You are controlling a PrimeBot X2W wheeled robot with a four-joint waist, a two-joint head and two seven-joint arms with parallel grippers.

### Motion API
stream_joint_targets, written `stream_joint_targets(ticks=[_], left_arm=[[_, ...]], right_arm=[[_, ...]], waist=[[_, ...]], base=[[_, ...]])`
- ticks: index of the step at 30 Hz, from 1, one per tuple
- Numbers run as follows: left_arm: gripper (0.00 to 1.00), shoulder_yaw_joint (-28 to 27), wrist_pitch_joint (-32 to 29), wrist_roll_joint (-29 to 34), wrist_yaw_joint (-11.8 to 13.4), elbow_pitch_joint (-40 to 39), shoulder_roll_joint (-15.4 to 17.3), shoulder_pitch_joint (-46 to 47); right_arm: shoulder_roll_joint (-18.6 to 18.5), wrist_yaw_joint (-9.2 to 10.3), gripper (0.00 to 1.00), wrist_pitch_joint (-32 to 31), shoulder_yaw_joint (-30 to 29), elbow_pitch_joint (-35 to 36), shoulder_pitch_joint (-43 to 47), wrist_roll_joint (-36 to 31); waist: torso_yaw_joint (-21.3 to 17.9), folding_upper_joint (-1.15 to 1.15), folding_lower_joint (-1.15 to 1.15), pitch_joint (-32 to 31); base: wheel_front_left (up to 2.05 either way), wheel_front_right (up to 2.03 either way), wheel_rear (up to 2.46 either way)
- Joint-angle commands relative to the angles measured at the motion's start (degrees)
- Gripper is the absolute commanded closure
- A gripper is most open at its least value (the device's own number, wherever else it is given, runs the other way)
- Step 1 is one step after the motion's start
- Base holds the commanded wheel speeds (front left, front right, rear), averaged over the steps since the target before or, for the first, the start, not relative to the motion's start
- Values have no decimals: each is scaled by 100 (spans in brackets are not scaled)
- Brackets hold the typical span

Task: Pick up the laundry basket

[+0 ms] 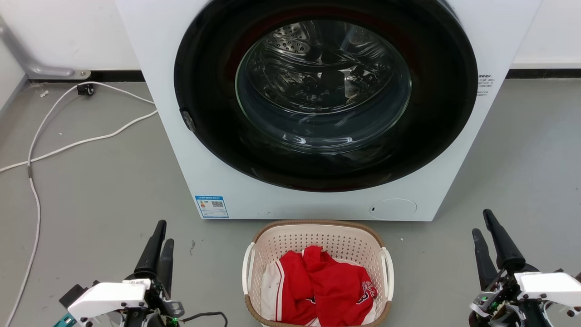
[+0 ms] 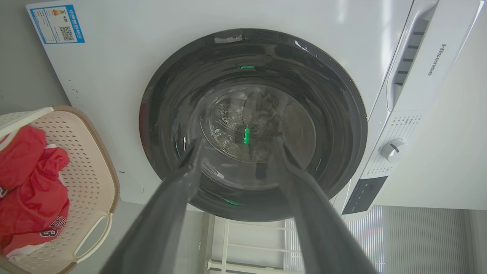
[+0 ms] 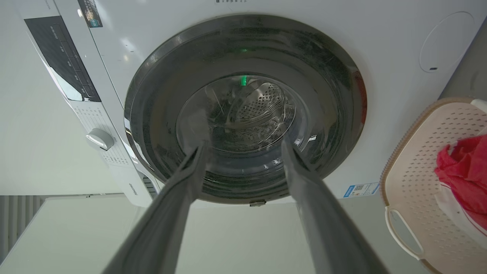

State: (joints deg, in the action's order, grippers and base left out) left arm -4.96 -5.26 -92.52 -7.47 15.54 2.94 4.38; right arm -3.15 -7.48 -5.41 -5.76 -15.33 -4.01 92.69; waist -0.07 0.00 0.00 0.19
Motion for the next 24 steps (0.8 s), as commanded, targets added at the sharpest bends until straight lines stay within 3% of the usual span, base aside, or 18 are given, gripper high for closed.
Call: stream_joint_targets(ticks=[1,11,24], left_arm=[[0,78,71,0,-1,-128,23,150],[0,243,321,615,-1,-331,21,166],[0,364,631,2020,97,-658,17,130]], right_arm=[[-11,-1,0,74,33,142,-82,-66],[-71,-1,0,335,125,235,-7,-706],[-29,-1,0,647,62,520,123,-2565]], waist=[[-3,0,0,1],[-11,0,0,8],[-12,0,0,-8]], base=[[0,0,0],[0,0,0],[0,0,0]])
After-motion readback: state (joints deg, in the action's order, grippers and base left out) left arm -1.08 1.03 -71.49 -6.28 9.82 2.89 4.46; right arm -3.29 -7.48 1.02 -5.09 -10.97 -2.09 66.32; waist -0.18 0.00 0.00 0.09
